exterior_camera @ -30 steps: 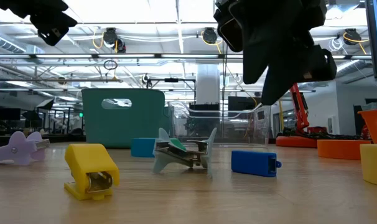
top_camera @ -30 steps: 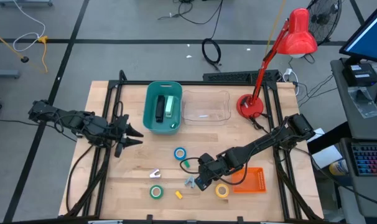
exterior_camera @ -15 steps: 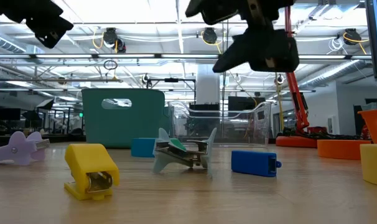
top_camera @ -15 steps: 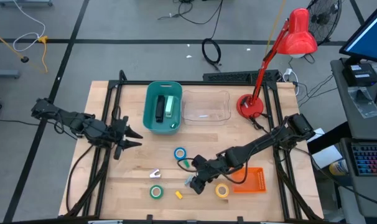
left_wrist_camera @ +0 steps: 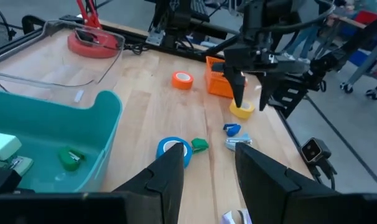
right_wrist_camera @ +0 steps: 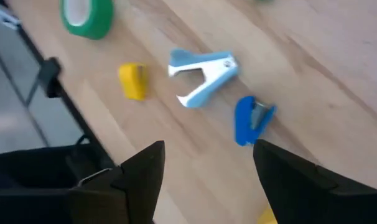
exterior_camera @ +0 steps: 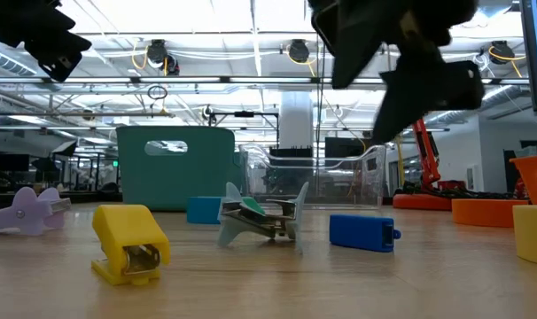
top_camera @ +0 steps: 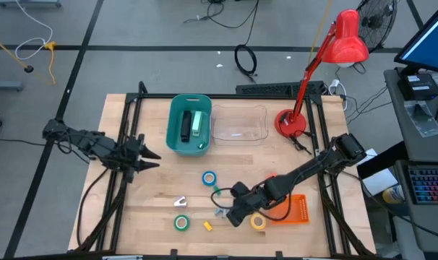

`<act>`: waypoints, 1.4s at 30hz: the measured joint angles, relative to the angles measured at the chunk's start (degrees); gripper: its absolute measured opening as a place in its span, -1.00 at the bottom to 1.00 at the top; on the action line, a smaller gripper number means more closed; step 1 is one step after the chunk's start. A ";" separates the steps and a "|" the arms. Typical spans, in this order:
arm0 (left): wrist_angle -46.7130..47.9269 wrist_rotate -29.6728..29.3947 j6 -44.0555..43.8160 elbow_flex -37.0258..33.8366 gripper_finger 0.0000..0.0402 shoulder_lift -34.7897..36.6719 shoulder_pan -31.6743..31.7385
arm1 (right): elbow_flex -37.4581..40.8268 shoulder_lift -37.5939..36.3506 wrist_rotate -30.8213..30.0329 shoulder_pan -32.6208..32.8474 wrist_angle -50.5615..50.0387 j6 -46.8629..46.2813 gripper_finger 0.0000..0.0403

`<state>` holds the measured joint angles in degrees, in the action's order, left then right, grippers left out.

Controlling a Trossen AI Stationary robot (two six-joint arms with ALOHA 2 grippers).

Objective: Pick and place Stapler, Stapler remover, tape
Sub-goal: Put the mini blue stapler into the blue bin

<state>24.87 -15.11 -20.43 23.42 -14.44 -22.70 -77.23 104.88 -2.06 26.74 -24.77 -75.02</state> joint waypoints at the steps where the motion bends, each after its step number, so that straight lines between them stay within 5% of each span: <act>1: 0.56 0.00 0.13 -0.02 -0.28 0.47 0.00 | 0.00 0.02 -0.68 0.03 -0.76 -0.61 0.18; 24: 0.67 -0.02 -0.69 -0.02 -0.28 1.38 0.00 | 4.11 4.97 3.40 -0.07 8.65 -6.32 0.18; 42: 1.63 -0.04 -1.83 -0.02 -0.28 1.34 0.00 | 2.71 6.01 2.33 -0.61 4.16 -5.78 0.18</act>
<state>26.50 -15.16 -22.26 23.40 -13.11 -22.70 -74.52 110.89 0.27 26.14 -20.61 -80.79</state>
